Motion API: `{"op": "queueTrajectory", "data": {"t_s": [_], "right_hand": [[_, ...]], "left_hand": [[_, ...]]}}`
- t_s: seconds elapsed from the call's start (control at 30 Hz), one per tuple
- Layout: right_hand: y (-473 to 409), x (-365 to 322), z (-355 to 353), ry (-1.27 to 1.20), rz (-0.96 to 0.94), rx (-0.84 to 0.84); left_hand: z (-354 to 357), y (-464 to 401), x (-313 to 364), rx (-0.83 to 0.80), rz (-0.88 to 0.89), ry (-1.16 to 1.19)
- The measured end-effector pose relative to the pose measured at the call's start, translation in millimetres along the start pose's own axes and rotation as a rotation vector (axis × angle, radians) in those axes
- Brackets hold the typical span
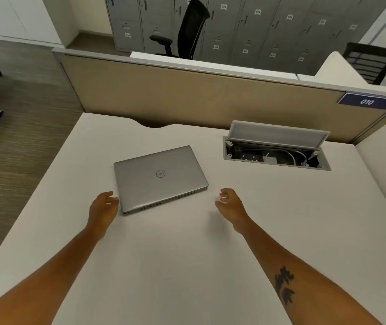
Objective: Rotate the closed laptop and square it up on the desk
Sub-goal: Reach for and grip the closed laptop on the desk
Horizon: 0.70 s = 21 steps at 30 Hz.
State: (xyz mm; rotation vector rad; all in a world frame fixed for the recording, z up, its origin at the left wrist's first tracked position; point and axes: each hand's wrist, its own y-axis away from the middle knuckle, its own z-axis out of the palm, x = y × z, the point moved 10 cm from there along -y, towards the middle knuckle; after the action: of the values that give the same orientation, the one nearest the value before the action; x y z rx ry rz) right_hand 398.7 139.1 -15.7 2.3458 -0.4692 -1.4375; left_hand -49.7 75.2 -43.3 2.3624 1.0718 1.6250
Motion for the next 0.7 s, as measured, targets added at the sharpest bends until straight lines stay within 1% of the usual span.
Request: {"op": "queueTrajectory", "data": {"t_s": [0.1,0.2,0.4,0.5,0.63,0.7], "right_hand": [[-11.0,-4.0,8.1,-0.003,0.049,-0.037],[-20.0,-6.8,18.1,-0.029,0.088,-0.064],[-34.9,-15.0,33.5,-0.07,0.046,-0.096],[-40.0,-15.7,36.3,-0.073,0.034,-0.085],[-43.9,-14.3,35.7,-0.074,0.02,-0.063],[-44.3,-14.3,35.3,-0.074,0.017,-0.065]], "left_hand": [[5.0,-13.0,-1.3,-0.021,-0.048,0.016],[9.8,-21.6,-1.6,0.006,-0.109,0.034],[15.7,-18.4,-2.5,0.086,-0.245,0.331],[18.2,-19.4,-10.2,0.104,-0.271,0.375],[18.3,-30.3,-26.4,0.115,-0.281,0.335],[18.9,-28.3,-26.0,0.13,-0.297,0.351]]}}
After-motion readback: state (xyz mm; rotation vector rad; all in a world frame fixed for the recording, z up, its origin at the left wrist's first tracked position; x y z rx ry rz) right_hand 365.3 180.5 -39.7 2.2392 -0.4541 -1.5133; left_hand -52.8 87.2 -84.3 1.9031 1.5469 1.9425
